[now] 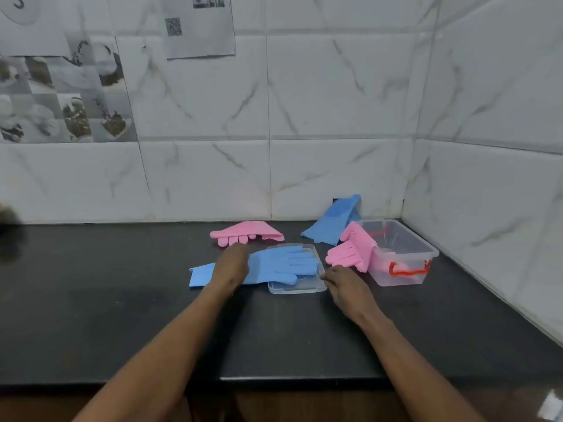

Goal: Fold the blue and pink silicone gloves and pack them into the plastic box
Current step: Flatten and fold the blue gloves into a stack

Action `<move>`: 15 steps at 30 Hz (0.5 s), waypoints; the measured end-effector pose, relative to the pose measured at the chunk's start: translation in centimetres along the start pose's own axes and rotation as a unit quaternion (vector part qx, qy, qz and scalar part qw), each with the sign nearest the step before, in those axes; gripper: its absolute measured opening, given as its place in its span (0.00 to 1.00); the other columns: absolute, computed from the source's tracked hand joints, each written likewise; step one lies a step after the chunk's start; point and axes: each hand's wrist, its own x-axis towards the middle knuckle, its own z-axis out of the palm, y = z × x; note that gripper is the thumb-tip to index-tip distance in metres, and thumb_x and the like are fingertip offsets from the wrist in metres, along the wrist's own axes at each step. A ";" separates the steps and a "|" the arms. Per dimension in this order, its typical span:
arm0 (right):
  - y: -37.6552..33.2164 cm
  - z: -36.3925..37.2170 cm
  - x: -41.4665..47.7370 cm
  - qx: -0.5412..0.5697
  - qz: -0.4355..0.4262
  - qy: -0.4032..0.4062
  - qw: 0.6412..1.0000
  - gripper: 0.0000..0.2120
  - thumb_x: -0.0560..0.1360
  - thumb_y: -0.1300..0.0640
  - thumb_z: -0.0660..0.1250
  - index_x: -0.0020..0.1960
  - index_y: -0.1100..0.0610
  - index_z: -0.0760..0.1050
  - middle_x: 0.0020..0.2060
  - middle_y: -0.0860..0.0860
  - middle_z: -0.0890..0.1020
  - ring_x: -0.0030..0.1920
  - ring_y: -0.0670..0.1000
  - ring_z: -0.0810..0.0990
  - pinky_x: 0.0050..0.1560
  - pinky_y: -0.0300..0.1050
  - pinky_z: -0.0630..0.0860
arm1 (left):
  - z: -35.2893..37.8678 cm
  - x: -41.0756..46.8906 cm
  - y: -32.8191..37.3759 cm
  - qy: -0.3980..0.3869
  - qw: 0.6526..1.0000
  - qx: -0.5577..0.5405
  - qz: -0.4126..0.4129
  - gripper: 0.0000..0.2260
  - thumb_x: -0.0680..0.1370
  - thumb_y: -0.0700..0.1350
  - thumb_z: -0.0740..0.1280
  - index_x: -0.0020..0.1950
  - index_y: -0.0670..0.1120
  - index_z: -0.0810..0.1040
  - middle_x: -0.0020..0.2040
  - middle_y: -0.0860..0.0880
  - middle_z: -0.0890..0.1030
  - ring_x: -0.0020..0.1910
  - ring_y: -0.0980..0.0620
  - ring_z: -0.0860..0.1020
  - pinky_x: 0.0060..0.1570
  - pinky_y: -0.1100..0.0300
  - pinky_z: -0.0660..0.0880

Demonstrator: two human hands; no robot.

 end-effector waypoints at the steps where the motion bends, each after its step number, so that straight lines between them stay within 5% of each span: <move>1: 0.3 0.3 0.2 0.002 0.005 0.000 1.000 0.15 0.81 0.54 0.61 0.67 0.51 0.76 0.64 0.50 0.78 0.61 0.47 0.76 0.64 0.41 0.71 | 0.0 0.8 0.0 -0.010 1.000 -0.010 0.007 0.09 0.78 0.35 0.58 0.54 0.40 0.77 0.56 0.41 0.80 0.51 0.43 0.77 0.48 0.51 0.74; 4: 0.8 1.0 0.5 0.001 -0.005 -0.017 1.000 0.16 0.81 0.54 0.60 0.67 0.50 0.76 0.68 0.49 0.74 0.64 0.46 0.74 0.65 0.41 0.70 | -0.2 2.9 0.6 -0.086 0.996 -0.016 0.019 0.17 0.82 0.40 0.58 0.70 0.39 0.70 0.65 0.39 0.76 0.63 0.40 0.74 0.62 0.48 0.70; 7: 1.0 1.3 0.8 -0.005 -0.019 -0.026 0.999 0.16 0.79 0.52 0.62 0.65 0.48 0.76 0.67 0.47 0.73 0.63 0.44 0.74 0.58 0.36 0.70 | 0.8 4.7 1.2 -0.167 0.985 0.030 0.018 0.19 0.83 0.46 0.57 0.73 0.40 0.66 0.69 0.39 0.72 0.67 0.40 0.70 0.65 0.49 0.65; 11: 1.3 1.3 0.9 -0.019 -0.028 -0.029 0.999 0.17 0.74 0.48 0.63 0.63 0.47 0.77 0.66 0.46 0.73 0.59 0.44 0.75 0.53 0.35 0.69 | 1.6 6.2 1.1 -0.202 0.979 0.004 -0.012 0.19 0.80 0.52 0.63 0.66 0.43 0.75 0.63 0.43 0.78 0.59 0.43 0.76 0.59 0.51 0.70; 15: 1.6 1.6 1.1 -0.028 -0.039 -0.018 0.999 0.17 0.74 0.46 0.64 0.62 0.47 0.77 0.65 0.45 0.74 0.59 0.44 0.76 0.53 0.36 0.71 | 1.6 6.9 0.6 -0.193 0.979 -0.061 -0.036 0.11 0.75 0.52 0.70 0.44 0.43 0.78 0.43 0.47 0.79 0.44 0.48 0.75 0.40 0.58 0.68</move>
